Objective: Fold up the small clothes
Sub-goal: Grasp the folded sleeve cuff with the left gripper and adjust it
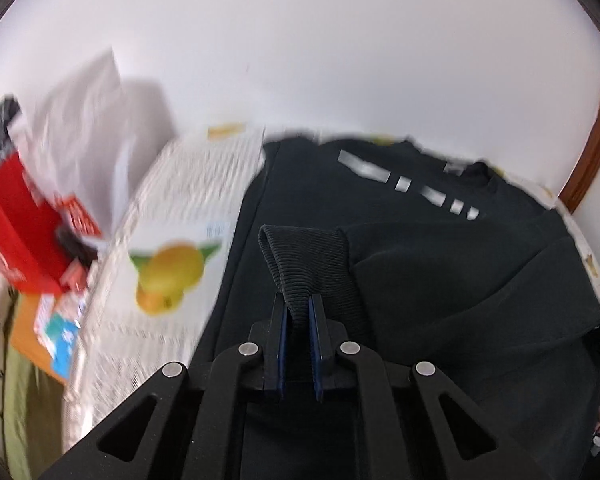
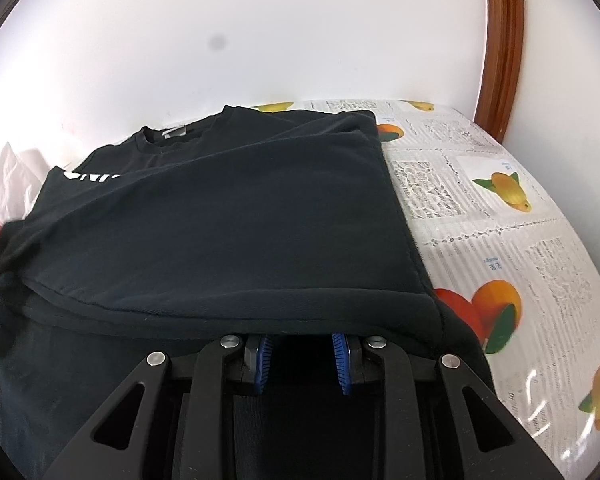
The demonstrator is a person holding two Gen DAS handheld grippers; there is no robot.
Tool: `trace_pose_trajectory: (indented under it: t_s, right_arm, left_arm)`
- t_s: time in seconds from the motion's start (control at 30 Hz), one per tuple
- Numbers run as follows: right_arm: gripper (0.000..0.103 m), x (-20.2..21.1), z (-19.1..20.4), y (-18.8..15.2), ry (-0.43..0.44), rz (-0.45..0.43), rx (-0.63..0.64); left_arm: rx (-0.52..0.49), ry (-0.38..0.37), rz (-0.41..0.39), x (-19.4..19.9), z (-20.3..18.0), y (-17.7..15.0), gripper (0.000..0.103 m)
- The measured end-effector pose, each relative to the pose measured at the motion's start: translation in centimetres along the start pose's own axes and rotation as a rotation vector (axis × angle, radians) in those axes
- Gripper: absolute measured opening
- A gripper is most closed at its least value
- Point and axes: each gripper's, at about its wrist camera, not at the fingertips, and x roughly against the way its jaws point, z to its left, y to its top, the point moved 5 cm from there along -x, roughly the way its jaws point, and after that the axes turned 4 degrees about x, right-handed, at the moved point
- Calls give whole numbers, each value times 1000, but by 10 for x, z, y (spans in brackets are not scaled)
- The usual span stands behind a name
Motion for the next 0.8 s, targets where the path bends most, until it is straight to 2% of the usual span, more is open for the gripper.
trace_pose_trajectory:
  t_s: [0.07,0.13,0.27,0.33,0.4,0.47,0.53,0.63,0.8]
  right_arm:
    - [25,6,1,-3,10,28,20]
    - [25,17,0,-7,78,37,28]
    - [26,50,-2,-2,161,-47,40]
    - [27,59,-6,7,153,-99,27]
    - [27,58,-11,15,150,-112,-1]
    - [27,48,-16,20,127,-97,-31]
    - [27,32,-18,19,65,-67,-16]
    - [27,0,-23,5,-11,42,-14]
    - [28,19,-25,-2,-13,21,-46]
  left_arm:
    - [10,-3,21,-7,5,-10,11]
    - [9,2,10,-6,5,-12,15]
    - [0,16,12,-4,4,-12,15]
    - [-8,25,15,-3,3,-14,15]
    - [-13,32,12,0,3,-17,15]
    - [-17,34,11,3,4,-20,15]
    - [-23,35,15,6,3,-24,15]
    - [-27,36,23,12,3,-30,15]
    - [-23,27,21,26,4,-40,15]
